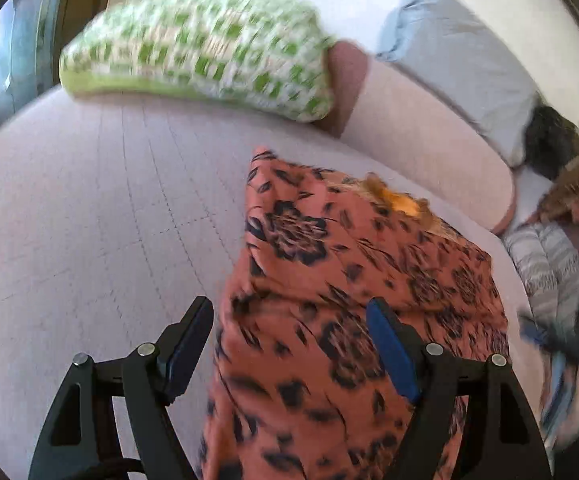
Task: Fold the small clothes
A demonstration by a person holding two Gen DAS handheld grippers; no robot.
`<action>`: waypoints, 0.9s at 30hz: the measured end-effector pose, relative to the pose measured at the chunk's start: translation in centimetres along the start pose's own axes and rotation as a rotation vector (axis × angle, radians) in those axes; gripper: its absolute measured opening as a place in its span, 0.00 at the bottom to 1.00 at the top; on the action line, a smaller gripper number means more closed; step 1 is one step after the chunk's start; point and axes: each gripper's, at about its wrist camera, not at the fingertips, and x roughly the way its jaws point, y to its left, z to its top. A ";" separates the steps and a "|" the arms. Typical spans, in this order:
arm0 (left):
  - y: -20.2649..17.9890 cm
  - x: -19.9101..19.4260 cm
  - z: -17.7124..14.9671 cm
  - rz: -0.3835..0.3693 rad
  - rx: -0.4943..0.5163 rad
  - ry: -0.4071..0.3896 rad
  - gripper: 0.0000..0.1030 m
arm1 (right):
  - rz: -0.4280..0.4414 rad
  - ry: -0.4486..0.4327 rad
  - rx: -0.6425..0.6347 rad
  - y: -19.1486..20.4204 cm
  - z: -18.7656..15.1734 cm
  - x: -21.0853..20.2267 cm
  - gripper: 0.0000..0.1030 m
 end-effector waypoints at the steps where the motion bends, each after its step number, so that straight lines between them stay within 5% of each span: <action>1: 0.5 1.1 0.8 0.006 -0.011 0.017 0.76 | 0.024 0.016 -0.017 0.5 -1.4 -0.3 0.76; 4: 1.4 3.7 2.4 0.040 -0.017 0.030 0.73 | 0.061 0.052 -0.085 0.9 -5.8 -1.8 0.76; 6: 2.5 6.7 2.3 0.097 -0.028 0.152 0.31 | 0.069 0.081 -0.107 1.1 -8.0 -2.1 0.76; 8: 3.7 6.5 2.3 0.060 -0.094 0.131 0.25 | 0.059 0.094 -0.114 0.6 -9.9 -3.6 0.76; 9: 3.9 6.0 2.4 0.046 -0.129 0.130 0.14 | 0.057 0.098 -0.114 0.5 -10.3 -3.8 0.76; 12: 4.0 6.3 2.3 0.126 -0.118 0.123 0.07 | 0.069 0.098 -0.096 -0.1 -10.8 -4.2 0.76; 16: 4.1 5.5 2.6 0.118 -0.115 0.132 0.10 | 0.111 0.078 -0.061 -0.5 -11.2 -5.7 0.76; 20: 2.6 1.5 2.3 0.026 -0.101 0.011 0.57 | 0.151 0.057 -0.013 -0.9 -11.7 -7.9 0.77; 21: 2.2 0.9 1.8 0.008 -0.079 -0.002 0.61 | 0.162 0.062 0.001 -1.1 -12.0 -8.3 0.77; 24: 1.1 0.8 -0.5 -0.016 -0.033 0.032 0.61 | 0.205 0.070 0.040 -1.5 -12.8 -9.6 0.77; 27: 2.2 3.5 -3.7 0.033 -0.038 0.151 0.59 | 0.226 0.130 0.081 -2.6 -14.2 -9.1 0.81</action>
